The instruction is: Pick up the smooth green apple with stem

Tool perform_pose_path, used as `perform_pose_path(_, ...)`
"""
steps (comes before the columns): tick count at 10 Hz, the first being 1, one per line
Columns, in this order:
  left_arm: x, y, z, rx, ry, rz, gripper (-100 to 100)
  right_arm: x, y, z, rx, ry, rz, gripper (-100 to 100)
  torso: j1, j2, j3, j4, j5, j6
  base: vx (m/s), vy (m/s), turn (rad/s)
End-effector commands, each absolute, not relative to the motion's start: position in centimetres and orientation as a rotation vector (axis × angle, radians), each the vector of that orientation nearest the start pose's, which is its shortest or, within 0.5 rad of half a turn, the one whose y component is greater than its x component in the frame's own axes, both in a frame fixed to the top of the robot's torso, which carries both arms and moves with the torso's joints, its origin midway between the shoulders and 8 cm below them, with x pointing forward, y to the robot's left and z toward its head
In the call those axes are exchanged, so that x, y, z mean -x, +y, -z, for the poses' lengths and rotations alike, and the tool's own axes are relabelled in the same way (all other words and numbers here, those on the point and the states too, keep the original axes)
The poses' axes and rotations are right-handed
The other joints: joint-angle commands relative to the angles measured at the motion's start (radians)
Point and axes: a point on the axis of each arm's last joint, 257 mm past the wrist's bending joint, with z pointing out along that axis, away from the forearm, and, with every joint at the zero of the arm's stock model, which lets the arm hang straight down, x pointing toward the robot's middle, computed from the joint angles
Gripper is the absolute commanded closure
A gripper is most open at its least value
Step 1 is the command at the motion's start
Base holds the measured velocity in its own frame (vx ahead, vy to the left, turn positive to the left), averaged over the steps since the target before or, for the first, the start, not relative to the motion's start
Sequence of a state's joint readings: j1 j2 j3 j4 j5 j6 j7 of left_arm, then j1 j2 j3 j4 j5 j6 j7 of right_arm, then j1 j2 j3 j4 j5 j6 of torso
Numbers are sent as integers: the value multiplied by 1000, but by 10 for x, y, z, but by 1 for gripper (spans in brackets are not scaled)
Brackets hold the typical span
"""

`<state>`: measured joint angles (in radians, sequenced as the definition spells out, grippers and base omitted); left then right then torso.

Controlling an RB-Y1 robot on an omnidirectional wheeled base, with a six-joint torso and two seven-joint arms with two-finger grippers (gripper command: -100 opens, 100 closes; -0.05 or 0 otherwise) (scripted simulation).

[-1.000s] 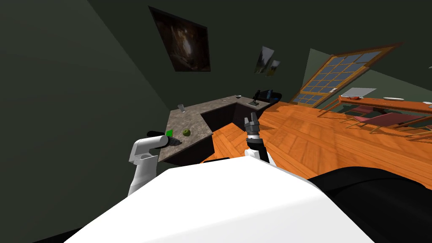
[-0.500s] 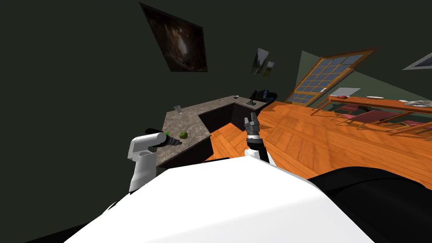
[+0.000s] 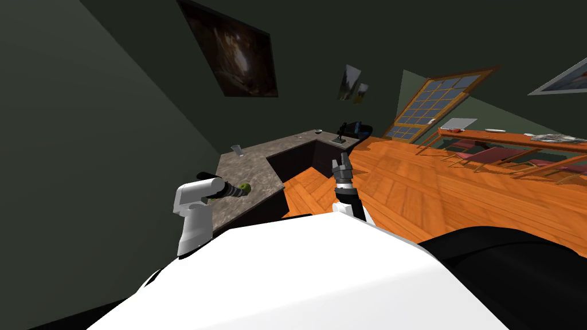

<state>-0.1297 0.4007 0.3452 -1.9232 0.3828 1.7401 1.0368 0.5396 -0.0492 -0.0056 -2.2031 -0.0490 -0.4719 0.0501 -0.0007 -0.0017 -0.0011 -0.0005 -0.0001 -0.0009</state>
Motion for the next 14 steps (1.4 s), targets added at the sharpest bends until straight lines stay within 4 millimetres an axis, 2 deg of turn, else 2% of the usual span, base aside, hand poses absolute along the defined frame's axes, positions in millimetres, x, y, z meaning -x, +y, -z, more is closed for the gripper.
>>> perform_pose_path(1,-395,402,291,2884,558,568,-100,-357,-293,29,-747,731,-1232,0,0,0,0,0,0,0,-1,-7,-17)
perform_pose_path(4,-402,408,304,2884,552,570,-100,-357,-293,29,-747,731,-1232,0,0,3,1,1,0,0,-12,-12,-16)
perform_pose_path(5,-401,406,301,2886,552,568,-100,-357,-293,29,-747,731,-1232,0,0,3,2,1,0,0,-6,-6,-2)
perform_pose_path(6,-401,407,301,2884,553,570,100,-357,-293,29,-747,731,-1232,0,0,3,2,1,0,0,0,0,0)
perform_pose_path(10,-401,407,301,2884,553,571,100,-357,-293,29,-747,731,-1232,0,0,2,1,0,0,0,0,0,0)
perform_pose_path(11,-401,407,301,2884,553,571,0,-357,-293,29,-747,731,-1232,0,0,2,1,0,0,0,0,0,0)
perform_pose_path(12,-397,404,295,2885,556,569,100,-357,-293,29,-747,731,-1232,0,0,2,1,0,0,0,7,6,18)
perform_pose_path(14,-394,401,289,2884,559,568,100,-357,-293,29,-747,731,-1232,0,1,2,1,1,0,0,12,13,17)
